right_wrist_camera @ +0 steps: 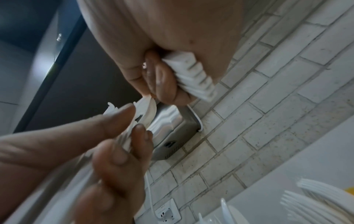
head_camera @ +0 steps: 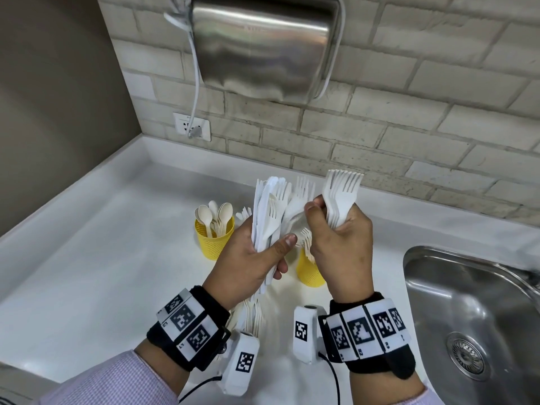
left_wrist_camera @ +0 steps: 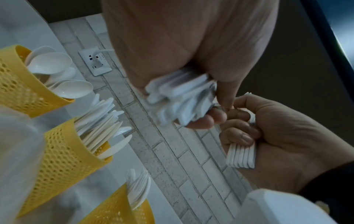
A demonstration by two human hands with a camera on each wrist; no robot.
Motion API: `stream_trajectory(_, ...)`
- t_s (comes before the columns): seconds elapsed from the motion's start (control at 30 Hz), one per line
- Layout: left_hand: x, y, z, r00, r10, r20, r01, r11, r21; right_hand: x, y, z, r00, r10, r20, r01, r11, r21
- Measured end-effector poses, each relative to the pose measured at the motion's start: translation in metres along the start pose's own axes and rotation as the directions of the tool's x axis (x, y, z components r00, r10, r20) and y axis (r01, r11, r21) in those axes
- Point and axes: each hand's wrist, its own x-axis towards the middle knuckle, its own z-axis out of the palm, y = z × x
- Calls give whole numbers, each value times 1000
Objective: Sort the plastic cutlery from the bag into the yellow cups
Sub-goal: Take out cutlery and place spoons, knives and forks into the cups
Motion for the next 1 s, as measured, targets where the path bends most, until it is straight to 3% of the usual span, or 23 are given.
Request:
stream_trajectory(0.17, 0, -2, 1, 1000, -10, -13, 11, 999, 35, 9, -2, -1, 998, 34, -60, -32, 999, 40)
stream_trajectory(0.37, 1, -2, 0, 1000, 2, -12, -1, 996, 85, 5, -6, -3, 999, -20, 43, 20, 1000, -3)
stream_trajectory(0.5, 1, -3, 0, 1000, -1, -17, 3, 995, 98, 6, -11, 2, 997, 71, -7, -69, 991, 115)
stream_trajectory(0.63, 1, -4, -1, 1000, -20, -24, 22, 995, 94, 10, -19, -1, 970, 241, 12, -224, 880, 418)
stream_trajectory(0.73, 1, -4, -1, 1000, -26, -14, 28, 996, 82, 15, -21, -6, 960, 280, 8, -230, 770, 595)
stream_trajectory(0.93, -1, -4, -1, 1000, -29, 1, 29, 995, 94, 25, -24, -16, 946, 321, 45, -239, 597, 766)
stream_trajectory(1.0, 0, -5, -2, 1000, -26, 4, 26, 995, 92, 26, -31, -19, 948, 320, 7, -205, 590, 781)
